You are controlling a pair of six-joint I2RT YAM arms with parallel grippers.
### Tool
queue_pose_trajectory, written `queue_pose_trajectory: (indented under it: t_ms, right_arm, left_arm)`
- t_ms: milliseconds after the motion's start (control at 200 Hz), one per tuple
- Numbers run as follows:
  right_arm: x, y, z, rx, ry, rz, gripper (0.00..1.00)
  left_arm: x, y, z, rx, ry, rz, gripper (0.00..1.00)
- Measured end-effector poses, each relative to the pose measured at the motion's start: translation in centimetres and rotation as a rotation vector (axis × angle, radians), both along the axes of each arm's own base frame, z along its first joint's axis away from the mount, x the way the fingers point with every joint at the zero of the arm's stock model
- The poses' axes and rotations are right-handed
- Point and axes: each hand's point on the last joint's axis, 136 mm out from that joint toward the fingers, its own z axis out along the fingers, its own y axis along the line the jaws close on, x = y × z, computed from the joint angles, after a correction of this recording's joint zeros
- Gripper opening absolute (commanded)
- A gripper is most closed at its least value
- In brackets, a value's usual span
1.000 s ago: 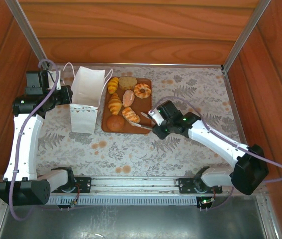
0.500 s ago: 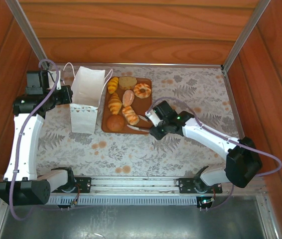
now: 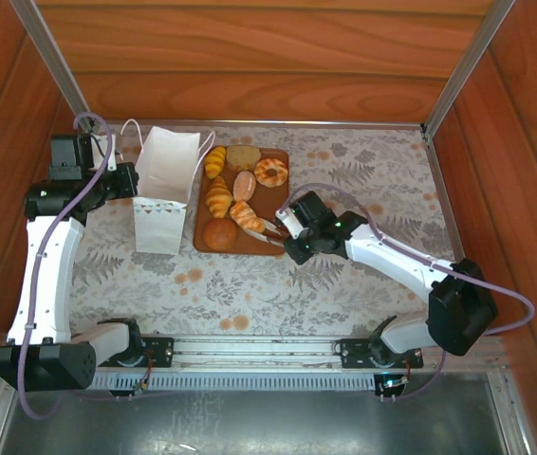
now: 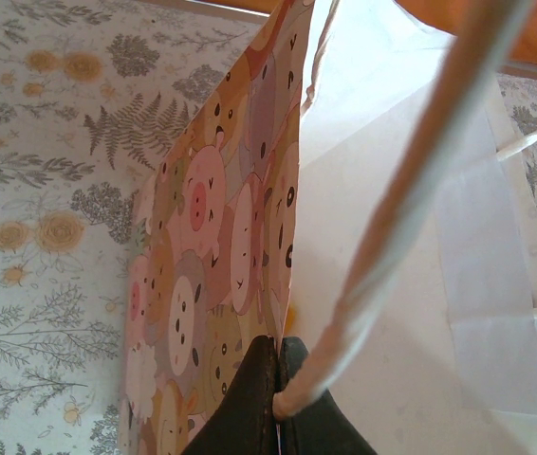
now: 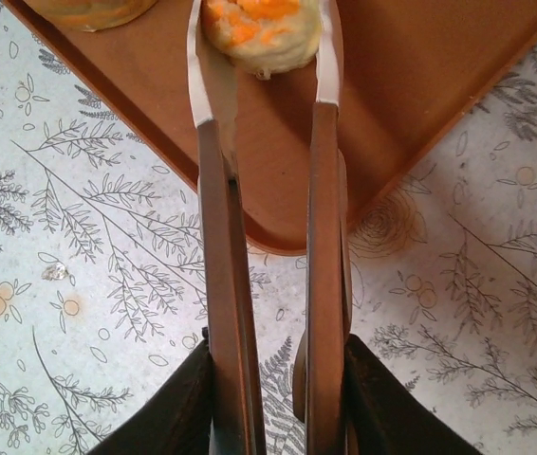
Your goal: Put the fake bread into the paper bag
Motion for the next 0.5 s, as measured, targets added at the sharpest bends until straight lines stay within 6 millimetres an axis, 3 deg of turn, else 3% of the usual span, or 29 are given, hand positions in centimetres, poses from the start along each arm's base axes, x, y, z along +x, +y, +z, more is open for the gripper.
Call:
queue_pose_trajectory:
  t_ms: [120, 220, 500]
  right_arm:
    - [-0.3, -0.9, 1.7, 0.004, -0.038, -0.016, 0.21]
    - [-0.5, -1.5, 4.5, 0.04, -0.094, -0.032, 0.2]
    - [0.0, -1.7, 16.0, 0.222, -0.294, -0.062, 0.2]
  left_arm:
    - [0.0, 0.0, 0.0, 0.0, 0.0, 0.0, 0.0]
    - [0.0, 0.0, 0.0, -0.001, 0.0, 0.0, 0.0]
    - [0.0, -0.2, 0.0, -0.008, 0.003, 0.0, 0.0]
